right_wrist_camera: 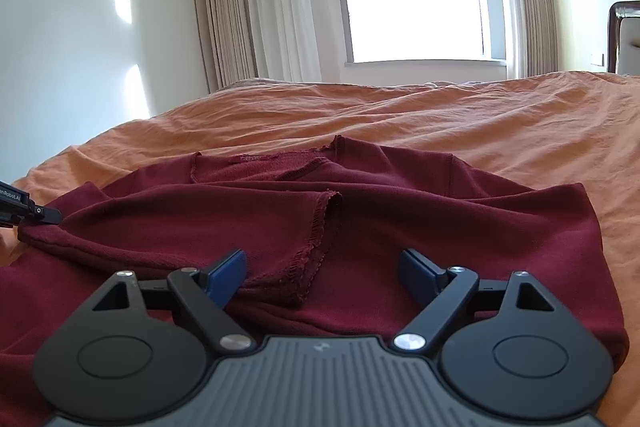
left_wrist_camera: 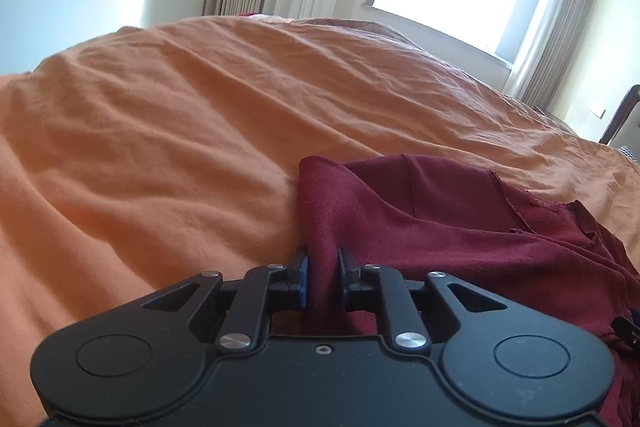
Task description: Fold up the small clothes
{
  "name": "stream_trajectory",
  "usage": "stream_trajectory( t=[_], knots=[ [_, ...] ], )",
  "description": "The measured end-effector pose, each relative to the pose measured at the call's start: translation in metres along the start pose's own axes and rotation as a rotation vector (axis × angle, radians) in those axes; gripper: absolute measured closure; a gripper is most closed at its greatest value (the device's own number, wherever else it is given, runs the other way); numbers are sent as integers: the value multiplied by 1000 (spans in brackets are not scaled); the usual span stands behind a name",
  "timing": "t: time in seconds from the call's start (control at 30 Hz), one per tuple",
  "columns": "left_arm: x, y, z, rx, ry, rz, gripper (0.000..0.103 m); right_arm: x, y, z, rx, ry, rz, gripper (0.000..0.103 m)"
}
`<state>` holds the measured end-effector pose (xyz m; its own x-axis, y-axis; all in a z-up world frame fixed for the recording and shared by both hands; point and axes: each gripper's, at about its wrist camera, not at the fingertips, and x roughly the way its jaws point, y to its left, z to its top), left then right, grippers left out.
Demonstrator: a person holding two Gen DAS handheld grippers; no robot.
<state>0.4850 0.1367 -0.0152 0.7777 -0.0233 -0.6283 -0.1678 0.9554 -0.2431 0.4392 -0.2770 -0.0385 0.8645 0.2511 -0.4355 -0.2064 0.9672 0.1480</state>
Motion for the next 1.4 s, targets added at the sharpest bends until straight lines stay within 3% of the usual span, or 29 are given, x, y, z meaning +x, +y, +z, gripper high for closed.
stream_trajectory(
  t=[0.1,0.27,0.33,0.47,0.67,0.9,1.0,1.13,1.4],
  knots=[
    [-4,4,2,-36,6,-17,76,-21,-2,-1,-6,2,13,4],
    [-37,5,-5,-17,-25,-45,28,-76,-3,-13,-49,5,34,0],
    [-52,5,-11,2,-20,-52,17,-100,-4,-24,-42,18,44,0],
    [-95,2,-36,78,-33,-74,6,-149,-3,-49,-24,32,53,0],
    [-159,1,-83,141,-26,-152,3,-217,8,-91,-34,41,83,0],
    [-204,9,-141,156,7,-186,3,-261,27,-125,-41,52,82,0],
    [-215,11,-158,164,-6,-174,3,-274,47,-135,-191,25,45,0],
    [-230,8,-173,213,-39,-155,1,-285,77,-146,-362,-2,65,0],
    [-255,-3,-189,253,-96,-159,1,-282,149,-173,-792,-86,12,5]
  ],
)
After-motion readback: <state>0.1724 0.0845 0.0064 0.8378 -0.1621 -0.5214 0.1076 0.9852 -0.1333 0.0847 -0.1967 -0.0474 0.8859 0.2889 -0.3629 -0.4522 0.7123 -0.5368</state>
